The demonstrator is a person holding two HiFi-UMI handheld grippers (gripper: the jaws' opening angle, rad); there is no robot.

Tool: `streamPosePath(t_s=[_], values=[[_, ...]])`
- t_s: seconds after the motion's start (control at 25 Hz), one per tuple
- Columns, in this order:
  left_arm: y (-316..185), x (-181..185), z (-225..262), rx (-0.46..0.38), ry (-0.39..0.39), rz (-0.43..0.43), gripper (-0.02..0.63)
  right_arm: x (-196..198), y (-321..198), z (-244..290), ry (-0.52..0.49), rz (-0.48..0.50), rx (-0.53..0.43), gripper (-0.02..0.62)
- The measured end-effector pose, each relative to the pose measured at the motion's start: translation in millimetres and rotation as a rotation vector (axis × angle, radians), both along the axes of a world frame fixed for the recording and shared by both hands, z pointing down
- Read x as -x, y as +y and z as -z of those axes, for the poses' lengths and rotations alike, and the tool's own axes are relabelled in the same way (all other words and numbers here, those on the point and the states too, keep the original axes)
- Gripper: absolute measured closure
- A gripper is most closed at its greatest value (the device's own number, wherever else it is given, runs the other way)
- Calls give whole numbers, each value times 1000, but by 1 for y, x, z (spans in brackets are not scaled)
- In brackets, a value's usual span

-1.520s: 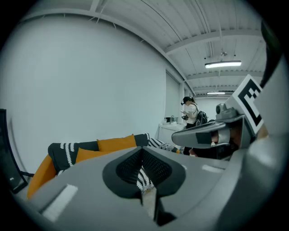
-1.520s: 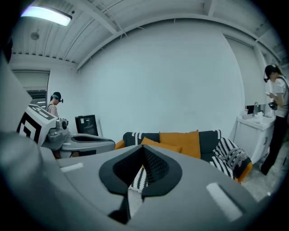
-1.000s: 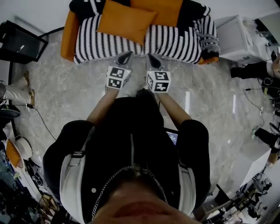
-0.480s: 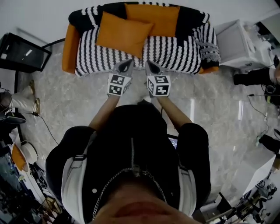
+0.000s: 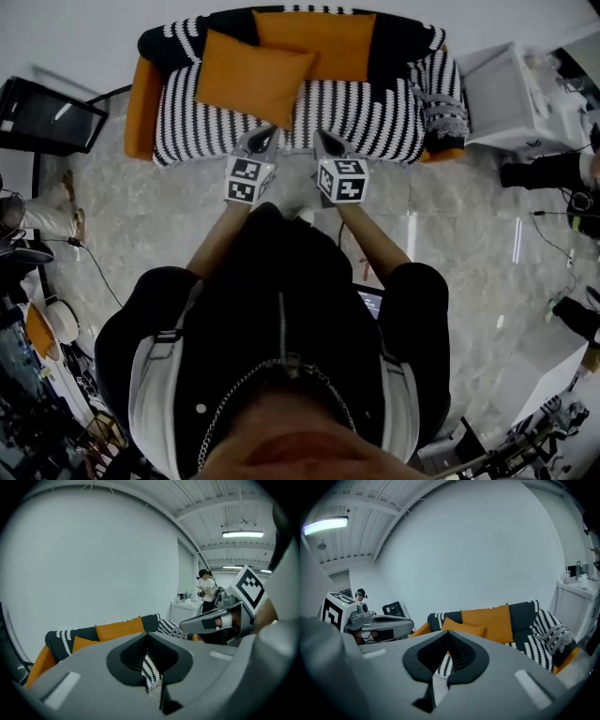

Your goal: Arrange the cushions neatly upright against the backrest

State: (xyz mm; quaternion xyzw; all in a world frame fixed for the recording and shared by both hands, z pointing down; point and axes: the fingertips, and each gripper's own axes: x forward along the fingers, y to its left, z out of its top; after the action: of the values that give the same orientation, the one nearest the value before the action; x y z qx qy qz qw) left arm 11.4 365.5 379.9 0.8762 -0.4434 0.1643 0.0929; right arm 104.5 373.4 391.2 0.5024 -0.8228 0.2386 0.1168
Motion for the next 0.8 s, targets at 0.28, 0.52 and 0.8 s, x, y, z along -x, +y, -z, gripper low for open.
streamPosePath(t_s=[0.28, 0.52, 0.8], values=[[-29, -10, -7, -1, -2, 19, 595, -16, -24, -7, 2, -3, 11, 592], [-71, -24, -18, -1, 12, 9, 595, -28, -62, -14, 21, -13, 7, 592], [-143, -36, -32, 37, 20, -9, 595, -33, -134, -22, 42, -10, 20, 592]])
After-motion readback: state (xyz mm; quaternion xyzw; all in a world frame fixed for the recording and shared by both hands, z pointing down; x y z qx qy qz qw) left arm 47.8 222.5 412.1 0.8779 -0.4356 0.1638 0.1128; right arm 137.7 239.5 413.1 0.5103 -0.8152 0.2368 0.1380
